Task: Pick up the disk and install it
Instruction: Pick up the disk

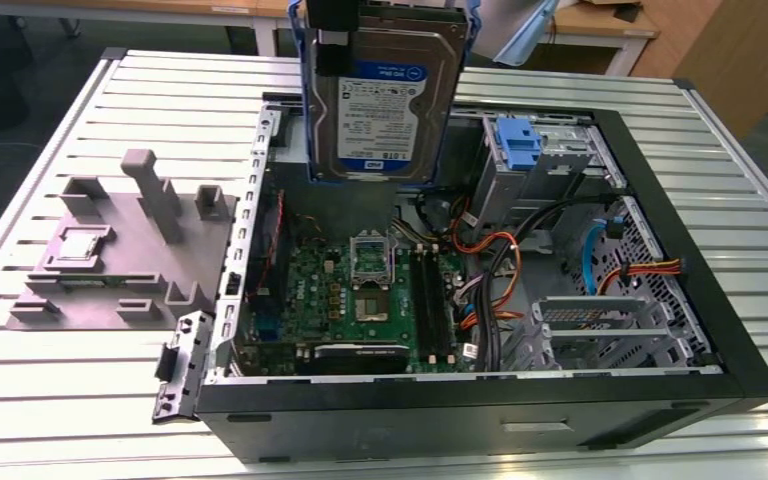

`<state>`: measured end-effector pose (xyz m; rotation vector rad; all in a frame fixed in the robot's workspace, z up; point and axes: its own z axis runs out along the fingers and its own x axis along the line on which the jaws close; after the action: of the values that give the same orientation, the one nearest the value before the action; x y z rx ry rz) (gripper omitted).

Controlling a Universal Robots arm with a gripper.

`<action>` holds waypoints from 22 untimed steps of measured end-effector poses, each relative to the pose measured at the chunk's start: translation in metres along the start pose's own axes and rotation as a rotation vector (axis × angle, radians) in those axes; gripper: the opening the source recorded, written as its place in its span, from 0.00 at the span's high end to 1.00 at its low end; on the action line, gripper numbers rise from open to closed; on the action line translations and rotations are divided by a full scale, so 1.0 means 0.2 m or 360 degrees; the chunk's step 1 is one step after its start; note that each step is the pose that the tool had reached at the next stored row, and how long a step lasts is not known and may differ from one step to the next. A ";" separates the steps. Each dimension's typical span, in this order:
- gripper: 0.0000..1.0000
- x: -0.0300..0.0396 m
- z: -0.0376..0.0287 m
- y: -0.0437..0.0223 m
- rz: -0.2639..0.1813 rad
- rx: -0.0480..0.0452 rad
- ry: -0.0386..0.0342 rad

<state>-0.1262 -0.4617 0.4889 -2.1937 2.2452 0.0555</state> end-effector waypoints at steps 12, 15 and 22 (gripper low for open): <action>0.63 0.000 0.000 -0.020 0.0000 0.0000 0.0000; 0.63 0.000 0.000 -0.024 0.0000 0.0000 0.0000; 0.63 -0.001 -0.001 -0.036 0.0000 0.0000 0.0000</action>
<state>-0.1190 -0.4618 0.4889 -2.1937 2.2452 0.0555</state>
